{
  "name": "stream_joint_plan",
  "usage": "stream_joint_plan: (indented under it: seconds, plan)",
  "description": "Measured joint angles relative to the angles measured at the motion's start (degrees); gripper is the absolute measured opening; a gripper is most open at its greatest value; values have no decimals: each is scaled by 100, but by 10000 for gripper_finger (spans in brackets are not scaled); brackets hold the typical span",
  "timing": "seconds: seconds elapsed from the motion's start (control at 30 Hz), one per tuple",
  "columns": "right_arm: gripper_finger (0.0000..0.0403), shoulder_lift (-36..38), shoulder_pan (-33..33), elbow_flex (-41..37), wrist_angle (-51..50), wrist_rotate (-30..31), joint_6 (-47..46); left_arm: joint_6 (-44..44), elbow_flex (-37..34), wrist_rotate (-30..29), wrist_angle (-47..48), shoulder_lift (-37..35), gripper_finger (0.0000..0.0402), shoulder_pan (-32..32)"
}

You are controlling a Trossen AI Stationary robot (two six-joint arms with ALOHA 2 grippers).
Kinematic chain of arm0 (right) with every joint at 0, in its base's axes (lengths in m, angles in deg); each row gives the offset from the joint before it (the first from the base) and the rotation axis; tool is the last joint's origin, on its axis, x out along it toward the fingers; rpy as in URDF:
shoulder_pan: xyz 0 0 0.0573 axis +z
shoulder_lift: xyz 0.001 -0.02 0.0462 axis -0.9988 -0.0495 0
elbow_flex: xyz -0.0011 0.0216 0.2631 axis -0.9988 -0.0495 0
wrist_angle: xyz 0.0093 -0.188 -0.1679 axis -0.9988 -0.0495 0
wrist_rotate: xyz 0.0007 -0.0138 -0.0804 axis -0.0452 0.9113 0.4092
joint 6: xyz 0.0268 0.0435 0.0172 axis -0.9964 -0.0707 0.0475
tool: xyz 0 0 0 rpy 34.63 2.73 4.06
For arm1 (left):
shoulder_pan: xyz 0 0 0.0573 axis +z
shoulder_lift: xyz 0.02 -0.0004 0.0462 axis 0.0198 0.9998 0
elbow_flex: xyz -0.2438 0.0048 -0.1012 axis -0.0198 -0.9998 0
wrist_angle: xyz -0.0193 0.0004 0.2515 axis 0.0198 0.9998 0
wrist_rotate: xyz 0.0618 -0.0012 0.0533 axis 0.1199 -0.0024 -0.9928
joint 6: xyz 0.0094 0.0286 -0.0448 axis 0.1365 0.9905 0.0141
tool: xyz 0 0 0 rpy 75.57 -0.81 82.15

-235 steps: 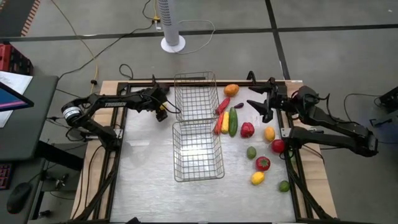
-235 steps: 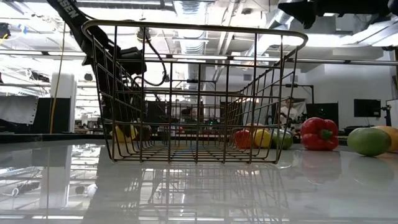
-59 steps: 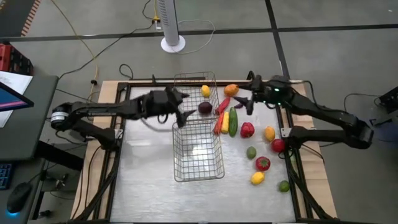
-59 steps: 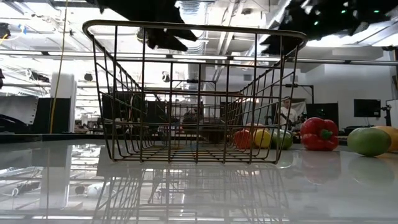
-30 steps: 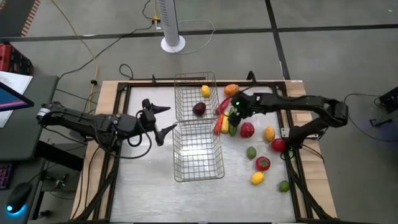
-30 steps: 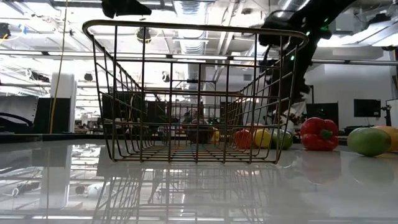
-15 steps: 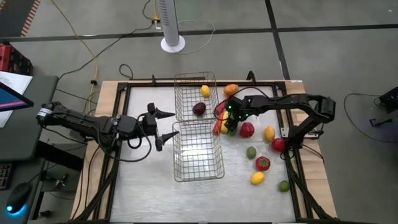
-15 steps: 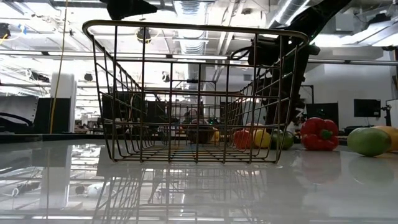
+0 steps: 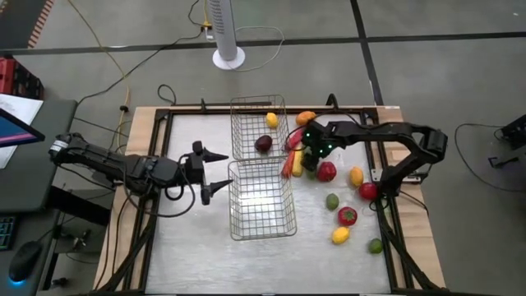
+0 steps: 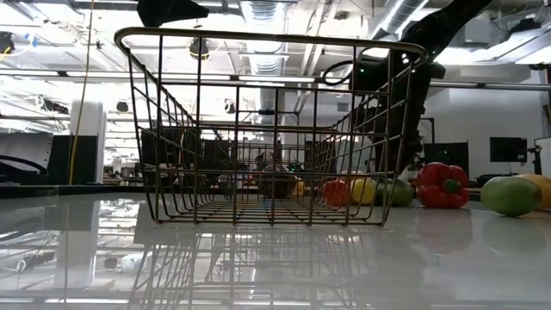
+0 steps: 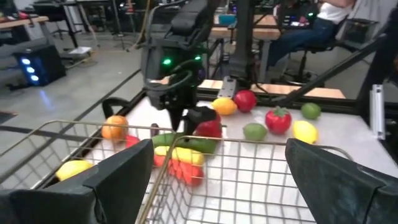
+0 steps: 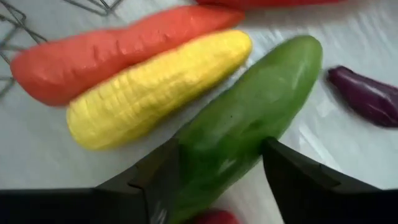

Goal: Sort produce into baskets
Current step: Put the green cucumber into the bottom wire basket

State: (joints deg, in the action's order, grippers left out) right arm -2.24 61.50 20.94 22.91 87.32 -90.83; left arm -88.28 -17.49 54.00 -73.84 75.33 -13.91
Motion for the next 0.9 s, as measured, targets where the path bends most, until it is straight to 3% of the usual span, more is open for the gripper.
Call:
stream_joint_plan:
  seconds: [0.2, 0.33, 0.43, 0.73, 0.9]
  plan:
    - [182, 331, 7, -7, -50, 112, 1, -5, 0, -170, 69, 0, 351, 0]
    - [173, 329, 21, -7, -173, 112, 127, -11, 0, -175, 75, 0, 351, 0]
    - [197, 260, 112, -5, -180, 99, 187, -22, 0, -183, 79, 0, 351, 0]
    - [321, 184, 390, 11, -42, 108, -82, -72, 0, -243, 269, 2, 351, 2]
    - [347, 191, 388, -238, 195, 122, -345, -94, 0, -294, 292, 2, 351, 2]
